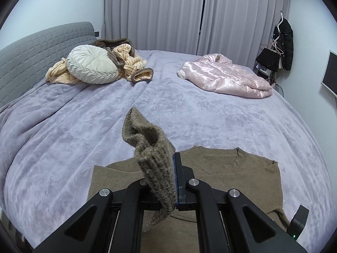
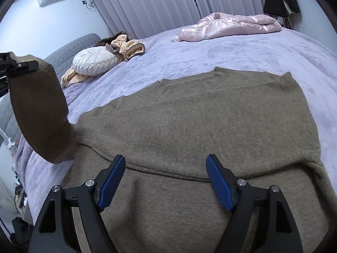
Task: Fold small clothes
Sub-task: 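Lift the sleeve with the left tool and carry it across the body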
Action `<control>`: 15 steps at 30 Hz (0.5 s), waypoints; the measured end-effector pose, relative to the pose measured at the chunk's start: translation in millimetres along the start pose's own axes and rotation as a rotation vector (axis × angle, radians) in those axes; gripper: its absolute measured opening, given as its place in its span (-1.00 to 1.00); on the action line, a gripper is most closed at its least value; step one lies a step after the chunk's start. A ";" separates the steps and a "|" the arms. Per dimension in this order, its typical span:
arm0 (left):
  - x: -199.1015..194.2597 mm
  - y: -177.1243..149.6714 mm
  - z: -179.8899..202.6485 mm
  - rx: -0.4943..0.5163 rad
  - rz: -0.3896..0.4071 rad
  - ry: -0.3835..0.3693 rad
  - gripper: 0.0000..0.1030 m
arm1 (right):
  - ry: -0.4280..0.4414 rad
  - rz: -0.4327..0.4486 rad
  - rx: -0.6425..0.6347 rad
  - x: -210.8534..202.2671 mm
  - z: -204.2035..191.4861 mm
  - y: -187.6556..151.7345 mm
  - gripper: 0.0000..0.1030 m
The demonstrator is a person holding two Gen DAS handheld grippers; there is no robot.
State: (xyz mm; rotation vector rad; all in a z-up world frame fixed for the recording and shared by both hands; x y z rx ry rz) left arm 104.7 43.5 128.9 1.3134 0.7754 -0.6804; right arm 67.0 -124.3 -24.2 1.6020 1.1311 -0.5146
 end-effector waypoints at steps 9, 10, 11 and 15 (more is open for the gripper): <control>6.0 -2.1 59.2 0.060 -0.021 -0.017 -0.84 | -0.005 0.018 0.014 -18.2 19.7 -4.4 0.58; 6.8 -2.5 65.5 0.067 -0.023 -0.019 -0.84 | -0.012 0.018 0.009 -20.5 21.9 -5.7 0.58; 8.3 -2.5 72.0 0.074 -0.025 -0.019 -0.84 | -0.012 0.017 0.008 -23.7 24.5 -7.9 0.58; 18.3 -6.6 97.1 0.088 -0.046 -0.029 -0.84 | -0.002 0.010 0.033 -29.7 38.9 -13.5 0.58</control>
Point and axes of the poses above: each gripper's, at about its wrist camera, not at the fingertips, and x roughly the way its jaws point, z to its right, y to its top, the point moved 9 cm from there along x, roughly the way its jaws point, and after that the axes turned 13 degrees about -z, right-handed, at the moved point
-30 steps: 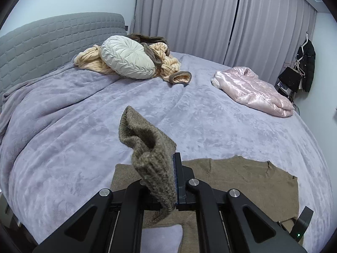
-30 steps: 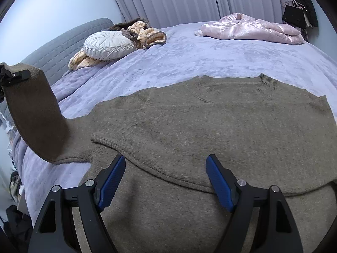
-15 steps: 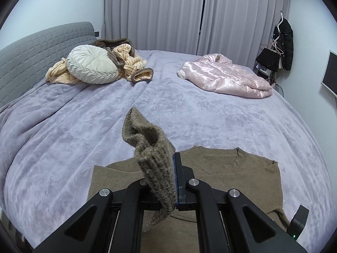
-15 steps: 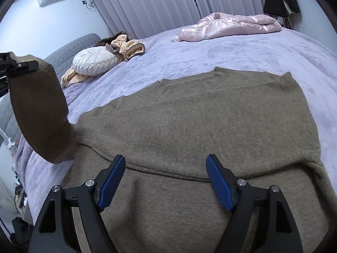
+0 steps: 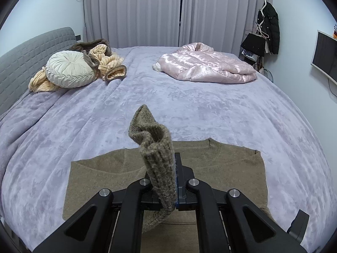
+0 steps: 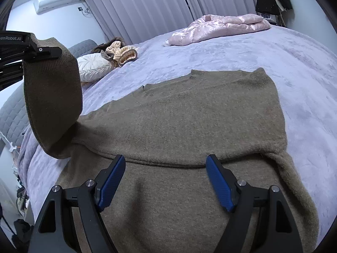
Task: Fold small clothes
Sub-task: 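Lift the sleeve with the left tool and carry it across the body, then lower the sleeve onto the sweater body and open the left tool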
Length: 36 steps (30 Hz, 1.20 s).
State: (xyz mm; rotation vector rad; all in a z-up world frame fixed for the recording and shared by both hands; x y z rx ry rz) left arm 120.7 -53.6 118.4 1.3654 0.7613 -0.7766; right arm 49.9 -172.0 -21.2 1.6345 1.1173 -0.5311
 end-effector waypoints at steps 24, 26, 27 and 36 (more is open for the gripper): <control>87.5 -28.3 171.8 0.281 -0.180 0.005 -0.84 | 0.017 0.026 0.018 -36.0 50.3 -29.4 0.58; 102.4 -34.2 175.8 0.298 -0.226 0.009 -0.84 | 0.023 0.027 0.023 -36.5 52.2 -31.0 0.58; 107.6 -36.2 176.8 0.305 -0.242 0.007 -0.84 | 0.012 0.021 0.024 -34.8 53.7 -31.9 0.58; 141.1 -60.3 186.3 0.348 -0.431 -0.116 -0.82 | -0.003 0.006 0.002 -29.5 49.3 -35.6 0.64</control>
Point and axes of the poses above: each gripper's, at about its wrist camera, not at the fingertips, and x roughly the way its jaws point, z to its right, y to its top, the point moved 9 cm from there along x, roughly the way its jaws point, and after that the axes turned 13 degrees about -z, right-handed, at the moved point
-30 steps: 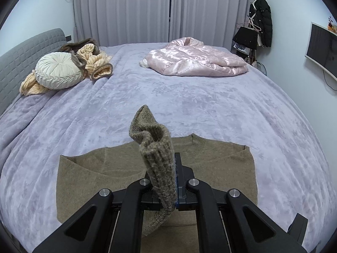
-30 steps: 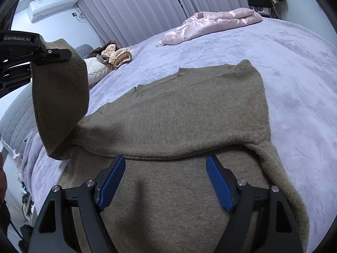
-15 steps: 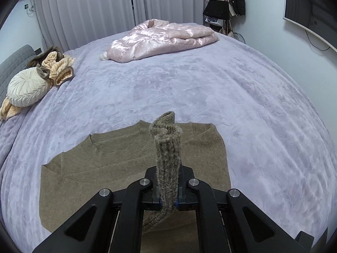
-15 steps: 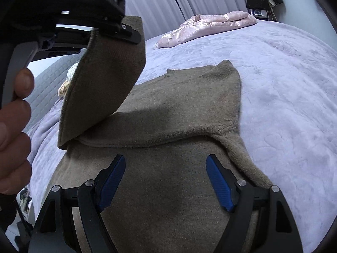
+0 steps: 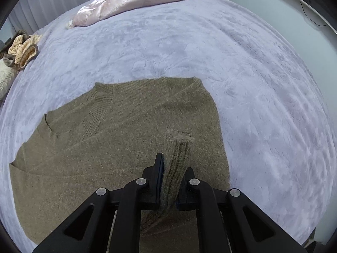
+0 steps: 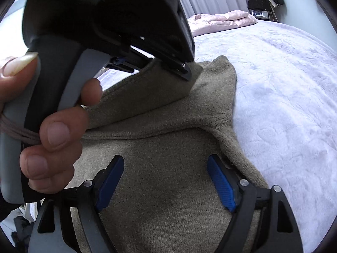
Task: Fold small clothes
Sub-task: 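Lower the sleeve onto the sweater body and open the left tool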
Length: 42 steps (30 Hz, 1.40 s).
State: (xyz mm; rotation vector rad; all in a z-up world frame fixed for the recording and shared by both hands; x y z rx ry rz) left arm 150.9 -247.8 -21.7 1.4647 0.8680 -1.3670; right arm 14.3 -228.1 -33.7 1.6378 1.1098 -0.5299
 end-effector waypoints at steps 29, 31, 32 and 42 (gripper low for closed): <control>-18.8 -31.9 12.1 0.042 -0.058 -0.178 -0.82 | -0.074 -0.043 -0.055 16.2 -9.7 3.3 0.84; -27.9 -36.9 14.9 0.076 -0.056 -0.211 -0.82 | -0.083 -0.046 -0.059 17.6 -10.4 3.5 0.84; -27.8 -39.3 14.7 0.083 -0.070 -0.212 -0.82 | -0.086 -0.048 -0.062 18.7 -12.6 2.6 0.86; -49.2 -33.2 -9.0 0.022 0.017 -0.249 -0.85 | -0.127 -0.067 -0.092 28.1 -16.9 2.9 0.93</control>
Point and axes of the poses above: each gripper's, at about its wrist camera, not at the fingertips, and x roughly the way its jaws point, z to its right, y to its top, the point moved 9 cm from there along x, roughly the way its jaws point, and after that the axes turned 13 degrees about -z, right-handed, at the moved point
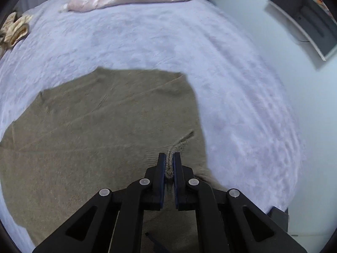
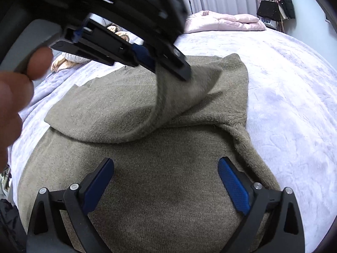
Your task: Fold small clothes
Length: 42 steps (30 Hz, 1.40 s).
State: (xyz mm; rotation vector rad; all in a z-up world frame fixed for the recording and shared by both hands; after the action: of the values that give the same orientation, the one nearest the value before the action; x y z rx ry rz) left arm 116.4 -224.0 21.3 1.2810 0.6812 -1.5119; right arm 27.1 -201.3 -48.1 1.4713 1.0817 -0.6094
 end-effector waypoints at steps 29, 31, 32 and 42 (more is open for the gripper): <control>-19.1 -17.3 -30.7 -0.111 0.064 -0.008 -0.98 | -0.010 0.001 -0.004 -3.6 1.8 -1.8 0.93; -20.4 -21.6 -38.1 -0.137 0.053 -0.014 -0.98 | -0.011 0.001 -0.004 -3.7 1.8 -1.9 0.93; -18.2 -25.3 -42.8 -0.145 0.025 0.007 -0.98 | -0.011 0.001 -0.005 -3.8 1.8 -1.9 0.93; -67.4 -59.7 -85.6 -0.256 0.179 -0.340 -0.98 | 0.025 0.004 0.020 -6.2 2.5 -2.0 0.93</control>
State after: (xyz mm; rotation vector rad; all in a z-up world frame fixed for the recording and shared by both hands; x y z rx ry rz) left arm 89.8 -106.1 50.3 0.8420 0.5034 -1.3993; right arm 23.1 -205.6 -44.3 1.5013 1.0942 -0.6021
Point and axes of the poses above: each gripper's, at about its wrist camera, not at the fingertips, and x roughly the way its jaws point, z to its right, y to its top, the point moved 9 cm from there along x, roughly the way its jaws point, and after that the axes turned 13 degrees about -z, right-handed, at the moved point
